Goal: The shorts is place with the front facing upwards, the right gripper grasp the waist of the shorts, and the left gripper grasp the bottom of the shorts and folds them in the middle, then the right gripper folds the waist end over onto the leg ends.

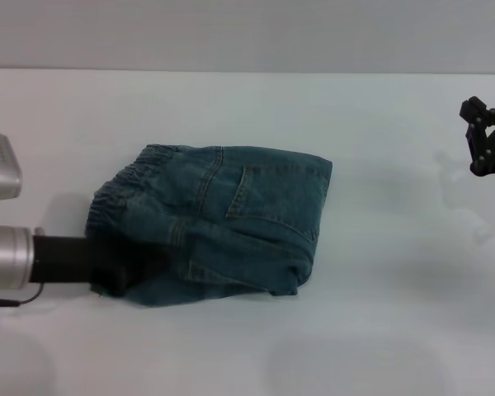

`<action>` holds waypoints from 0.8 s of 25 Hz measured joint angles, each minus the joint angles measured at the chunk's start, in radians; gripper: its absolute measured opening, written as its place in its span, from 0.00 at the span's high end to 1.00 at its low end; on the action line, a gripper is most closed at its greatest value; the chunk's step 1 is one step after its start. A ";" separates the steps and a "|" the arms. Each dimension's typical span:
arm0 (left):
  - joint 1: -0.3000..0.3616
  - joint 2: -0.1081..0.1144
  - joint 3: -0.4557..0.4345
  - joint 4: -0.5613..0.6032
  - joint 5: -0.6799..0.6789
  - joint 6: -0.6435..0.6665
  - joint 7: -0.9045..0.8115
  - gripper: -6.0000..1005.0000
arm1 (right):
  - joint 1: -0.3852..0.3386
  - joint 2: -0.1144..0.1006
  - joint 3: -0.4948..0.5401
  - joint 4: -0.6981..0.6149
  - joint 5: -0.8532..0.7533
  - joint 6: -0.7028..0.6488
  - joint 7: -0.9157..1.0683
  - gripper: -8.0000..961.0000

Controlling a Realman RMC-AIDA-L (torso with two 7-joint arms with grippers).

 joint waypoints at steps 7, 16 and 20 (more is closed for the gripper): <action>0.019 0.064 0.144 0.059 0.009 0.116 -0.123 1.00 | 0.006 0.000 0.001 -0.002 0.003 -0.001 0.000 0.99; 0.067 0.041 0.089 0.095 -0.359 0.317 0.027 1.00 | 0.017 0.002 0.001 0.001 0.002 0.001 0.000 0.99; 0.078 -0.052 0.055 0.070 -0.550 0.184 0.106 1.00 | 0.026 0.002 0.002 0.018 0.005 0.001 0.000 0.99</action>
